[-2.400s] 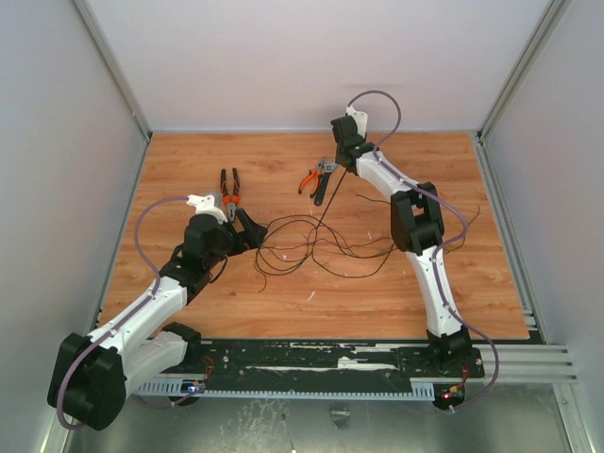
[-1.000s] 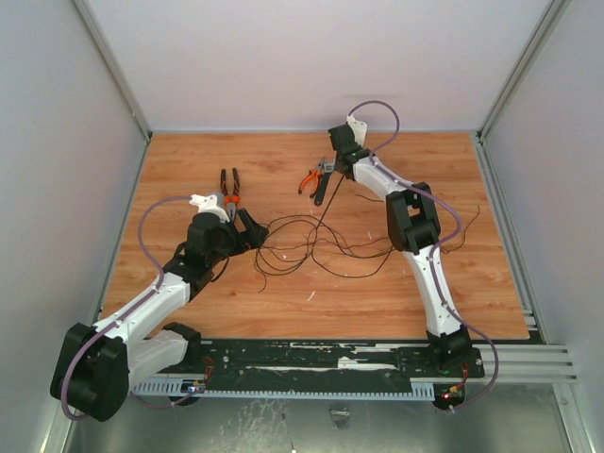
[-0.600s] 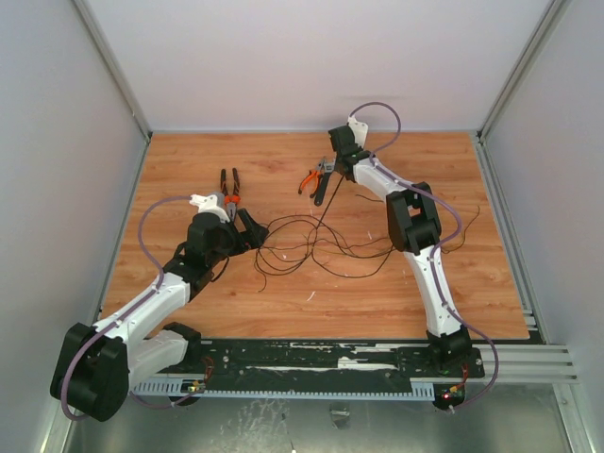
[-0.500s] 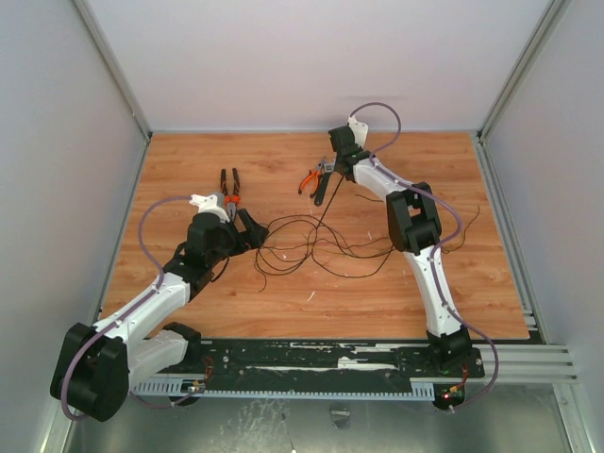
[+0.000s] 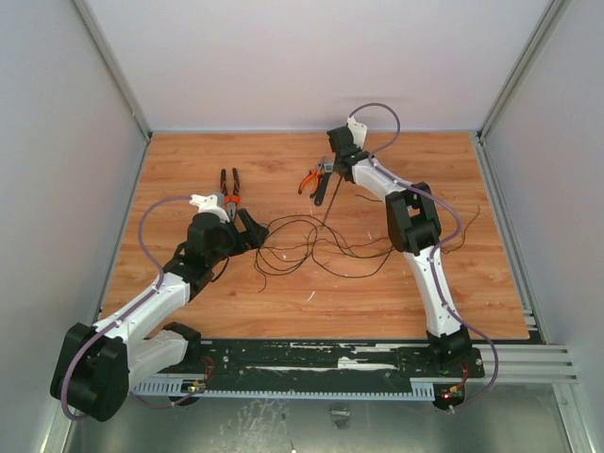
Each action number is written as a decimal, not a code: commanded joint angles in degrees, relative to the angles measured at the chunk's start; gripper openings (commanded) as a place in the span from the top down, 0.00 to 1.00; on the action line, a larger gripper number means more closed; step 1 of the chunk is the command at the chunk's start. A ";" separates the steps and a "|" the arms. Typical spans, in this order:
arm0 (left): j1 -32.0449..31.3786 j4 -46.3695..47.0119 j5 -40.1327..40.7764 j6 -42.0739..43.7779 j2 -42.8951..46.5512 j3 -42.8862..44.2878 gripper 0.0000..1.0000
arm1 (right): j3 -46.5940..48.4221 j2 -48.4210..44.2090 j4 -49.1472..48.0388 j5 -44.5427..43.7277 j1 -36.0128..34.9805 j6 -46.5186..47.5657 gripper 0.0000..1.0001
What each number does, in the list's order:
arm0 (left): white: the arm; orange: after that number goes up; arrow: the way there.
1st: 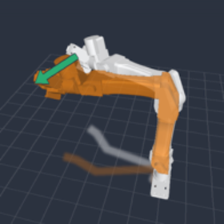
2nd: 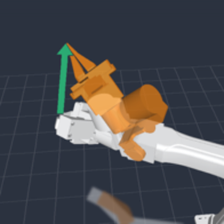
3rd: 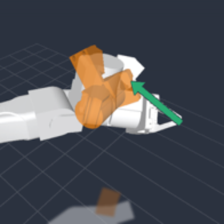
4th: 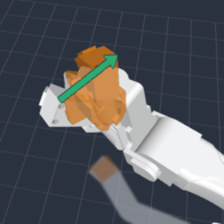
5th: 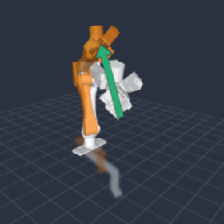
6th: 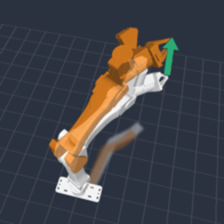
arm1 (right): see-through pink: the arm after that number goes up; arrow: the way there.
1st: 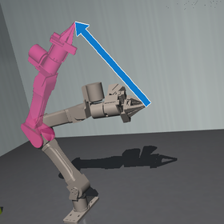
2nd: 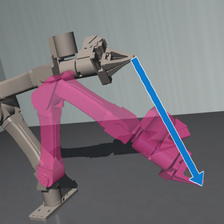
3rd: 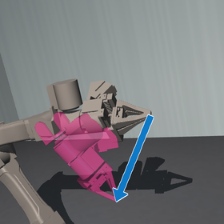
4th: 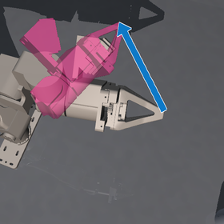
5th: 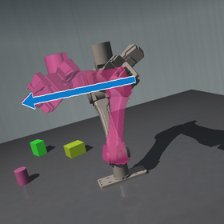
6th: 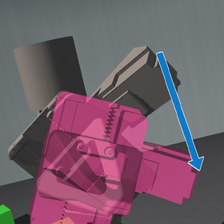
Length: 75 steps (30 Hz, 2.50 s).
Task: Zip-tie the wires
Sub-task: Pick up the ribbon at the center of the board.
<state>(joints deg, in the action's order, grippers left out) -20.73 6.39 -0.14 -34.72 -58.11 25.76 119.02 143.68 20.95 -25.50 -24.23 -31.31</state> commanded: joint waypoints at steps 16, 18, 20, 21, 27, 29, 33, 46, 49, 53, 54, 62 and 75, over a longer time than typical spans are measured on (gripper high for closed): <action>0.65 2.31 -1.58 0.61 0.26 1.23 0.02 | 8.01 -1.17 -0.43 -4.38 -0.15 9.96 1.00; 0.69 3.10 -2.85 0.08 0.22 1.24 0.02 | 8.61 -1.89 -3.03 -5.07 0.04 11.96 1.00; 0.69 4.58 -5.12 -0.41 0.01 1.20 0.02 | 9.54 -2.36 -5.06 -5.45 0.14 13.88 1.00; 0.69 5.26 -6.20 -0.60 -0.15 1.24 0.02 | 10.10 -2.61 -5.74 -5.72 0.19 14.62 1.00; 0.69 10.22 -11.13 -1.85 0.06 1.44 0.02 | 10.41 -6.30 -13.46 -6.91 0.14 21.90 1.00; 0.69 12.02 -12.34 -2.48 0.92 2.11 0.02 | 11.74 -6.79 -16.00 -7.02 0.23 25.33 1.00; 0.69 15.23 -14.38 -3.20 1.03 4.30 0.02 | 17.16 -7.84 -14.20 -5.23 0.58 27.84 1.00; 0.56 31.91 -19.21 -8.79 -6.49 10.83 0.02 | -14.13 -38.63 -15.21 6.27 -4.00 21.53 1.00; 0.11 35.93 -19.90 -11.18 -8.00 11.50 0.02 | -22.55 -46.49 -16.55 8.51 -5.97 19.07 1.00; -2.86 40.24 -20.35 -13.41 -9.45 11.06 0.02 | -33.81 -56.60 -18.92 8.94 -9.81 15.27 1.00; -3.92 40.79 -20.15 -13.48 -9.66 10.98 0.02 | -36.42 -58.70 -19.45 9.08 -10.70 14.11 1.00; -11.92 42.99 -17.26 -12.80 -10.07 10.72 0.06 | -52.04 -73.45 -23.75 11.59 -16.12 6.44 1.00; -18.65 42.72 -15.33 -10.56 -13.97 13.52 0.29 | -55.92 -76.43 -21.41 7.21 -22.29 1.71 1.00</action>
<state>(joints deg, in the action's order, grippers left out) -38.13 46.68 -16.12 -46.92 -72.29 36.73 63.64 67.11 -0.27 -15.49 -44.60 -27.70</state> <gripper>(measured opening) 0.735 0.069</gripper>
